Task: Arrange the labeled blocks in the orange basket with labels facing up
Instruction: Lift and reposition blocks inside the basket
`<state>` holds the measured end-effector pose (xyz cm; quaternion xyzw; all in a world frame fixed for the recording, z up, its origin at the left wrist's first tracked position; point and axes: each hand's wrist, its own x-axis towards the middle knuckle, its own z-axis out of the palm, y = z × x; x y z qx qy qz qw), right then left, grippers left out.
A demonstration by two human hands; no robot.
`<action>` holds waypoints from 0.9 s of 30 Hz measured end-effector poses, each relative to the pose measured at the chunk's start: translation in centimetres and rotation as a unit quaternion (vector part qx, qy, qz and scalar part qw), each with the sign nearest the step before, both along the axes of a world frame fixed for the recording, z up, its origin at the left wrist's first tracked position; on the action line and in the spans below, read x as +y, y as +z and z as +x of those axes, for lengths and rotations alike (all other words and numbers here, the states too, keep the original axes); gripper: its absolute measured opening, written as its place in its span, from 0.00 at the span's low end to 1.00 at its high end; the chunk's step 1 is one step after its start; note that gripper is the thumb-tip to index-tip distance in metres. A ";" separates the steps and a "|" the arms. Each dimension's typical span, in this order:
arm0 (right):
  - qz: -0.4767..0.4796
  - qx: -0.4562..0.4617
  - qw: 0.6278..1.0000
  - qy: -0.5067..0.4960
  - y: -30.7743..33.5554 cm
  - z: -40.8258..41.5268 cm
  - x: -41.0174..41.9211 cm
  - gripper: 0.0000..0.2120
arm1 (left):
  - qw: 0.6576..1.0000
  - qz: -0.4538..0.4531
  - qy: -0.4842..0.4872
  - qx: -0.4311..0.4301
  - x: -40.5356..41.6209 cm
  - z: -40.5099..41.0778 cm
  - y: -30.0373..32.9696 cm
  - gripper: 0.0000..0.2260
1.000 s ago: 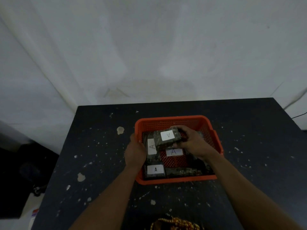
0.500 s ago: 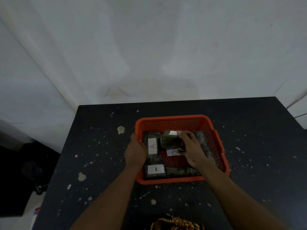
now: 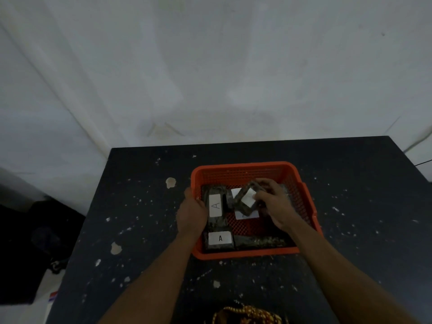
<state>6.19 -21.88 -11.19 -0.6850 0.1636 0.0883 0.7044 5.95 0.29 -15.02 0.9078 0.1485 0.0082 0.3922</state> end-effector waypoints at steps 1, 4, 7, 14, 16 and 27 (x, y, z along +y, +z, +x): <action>-0.055 -0.025 0.998 0.031 0.1 0.1 -0.2 0.18 | 1.000 0.001 0.001 0.001 0.0 0.0 0.0 0.12; -0.228 -0.079 0.955 0.172 0.5 0.2 -0.9 0.25 | 1.000 0.003 0.002 0.002 0.0 0.0 0.0 0.13; -0.272 -0.055 0.921 0.275 0.4 0.4 -1.3 0.25 | 1.000 0.005 -0.002 0.001 0.0 -0.1 0.1 0.15; -0.386 -0.045 0.817 0.427 -0.7 0.6 -0.4 0.19 | 1.000 0.005 -0.002 0.003 0.0 0.0 0.1 0.14; -0.405 -0.060 0.803 0.432 -0.9 0.7 -0.1 0.17 | 1.000 0.004 0.000 0.002 0.0 0.0 0.2 0.13; -0.458 -0.090 0.791 0.395 -1.9 -0.9 0.7 0.21 | 1.000 0.009 -0.001 -0.008 0.1 0.0 -0.4 0.14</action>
